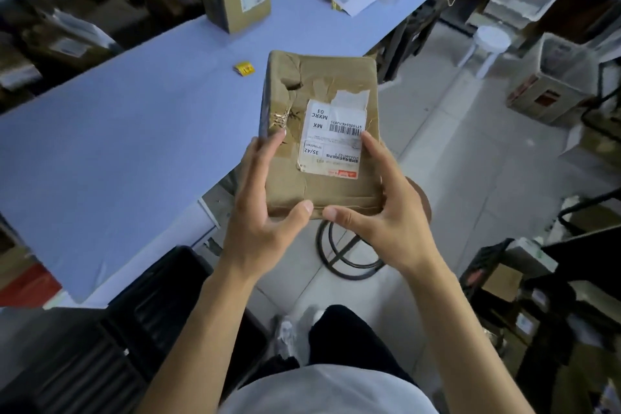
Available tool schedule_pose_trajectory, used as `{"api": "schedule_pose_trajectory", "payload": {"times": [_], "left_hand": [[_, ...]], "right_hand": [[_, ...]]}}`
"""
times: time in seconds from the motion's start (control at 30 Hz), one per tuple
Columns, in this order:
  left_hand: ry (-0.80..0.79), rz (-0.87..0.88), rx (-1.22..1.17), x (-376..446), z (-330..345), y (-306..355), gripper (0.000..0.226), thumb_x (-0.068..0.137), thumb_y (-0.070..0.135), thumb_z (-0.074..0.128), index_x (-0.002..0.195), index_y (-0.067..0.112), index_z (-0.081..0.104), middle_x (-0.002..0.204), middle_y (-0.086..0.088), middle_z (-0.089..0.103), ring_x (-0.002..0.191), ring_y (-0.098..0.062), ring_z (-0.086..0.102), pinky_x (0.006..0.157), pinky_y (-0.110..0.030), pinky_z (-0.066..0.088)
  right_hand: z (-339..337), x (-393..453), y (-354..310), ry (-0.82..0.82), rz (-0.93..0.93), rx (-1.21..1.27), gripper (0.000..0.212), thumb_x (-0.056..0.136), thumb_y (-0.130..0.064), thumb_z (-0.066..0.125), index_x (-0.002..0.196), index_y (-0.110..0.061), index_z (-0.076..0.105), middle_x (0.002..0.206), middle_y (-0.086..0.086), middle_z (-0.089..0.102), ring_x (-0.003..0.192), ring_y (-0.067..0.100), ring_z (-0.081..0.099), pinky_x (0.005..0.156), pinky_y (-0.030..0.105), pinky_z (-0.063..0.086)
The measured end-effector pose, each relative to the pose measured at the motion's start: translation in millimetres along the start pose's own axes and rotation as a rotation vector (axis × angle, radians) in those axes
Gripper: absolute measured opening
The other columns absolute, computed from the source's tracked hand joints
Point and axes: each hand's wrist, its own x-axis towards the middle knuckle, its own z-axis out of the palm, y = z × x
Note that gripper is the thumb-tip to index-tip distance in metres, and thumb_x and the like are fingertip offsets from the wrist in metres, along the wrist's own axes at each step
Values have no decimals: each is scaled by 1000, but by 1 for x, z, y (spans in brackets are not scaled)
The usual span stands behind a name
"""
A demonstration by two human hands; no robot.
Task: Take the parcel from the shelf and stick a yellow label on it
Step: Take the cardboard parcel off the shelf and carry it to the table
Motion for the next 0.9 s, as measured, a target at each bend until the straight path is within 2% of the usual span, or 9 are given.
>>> {"api": "schedule_pose_trajectory", "payload": {"times": [0.13,0.3,0.43,0.53,0.7,0.8,0.9], "left_hand": [[128,-41,27,46,-12,-21,82,77,8,66,150,22,32,152,-3,35,138,-3,39,98,-6,41],[294,-123,30,111,-29,-54,84,78,10,66,151,26,28,152,6,37,140,-14,41,107,-30,48],[413,-181,104,165,-44,-64,83,77,13,65,151,26,29,150,14,36,139,-2,38,107,-12,39],[516,-229,107,195,-60,-72,82,77,13,64,150,27,30,148,17,37,138,3,37,104,-7,36],[642,-331,102,229,-85,-97,83,75,18,64,150,31,31,153,12,36,143,-11,37,115,-38,39],[652,-350,82,254,-104,-118,83,75,23,64,150,32,29,154,11,35,143,-13,37,115,-38,39],[640,-372,60,283,-124,-136,84,77,16,65,150,33,28,154,9,36,142,-13,39,112,-33,42]], "right_hand": [[19,73,13,-147,-23,38,101,69,-49,85,152,-39,27,159,-11,33,148,10,30,117,46,35],[47,178,27,-305,-102,59,102,69,-48,84,152,-34,28,159,-12,32,147,8,30,117,44,35],[72,259,35,-403,-148,73,103,66,-50,84,152,-33,30,159,-10,32,148,9,29,118,46,34],[95,309,32,-494,-170,91,101,66,-44,85,151,-35,31,158,-10,34,147,7,31,117,46,35],[136,370,33,-626,-176,74,100,65,-46,85,149,-38,32,158,-14,34,147,8,31,115,48,38],[160,405,34,-665,-177,62,100,66,-43,86,150,-36,32,157,-14,35,146,6,33,114,46,39],[179,437,31,-669,-157,37,100,67,-41,87,150,-36,32,156,-14,36,144,4,35,113,44,40]]}}
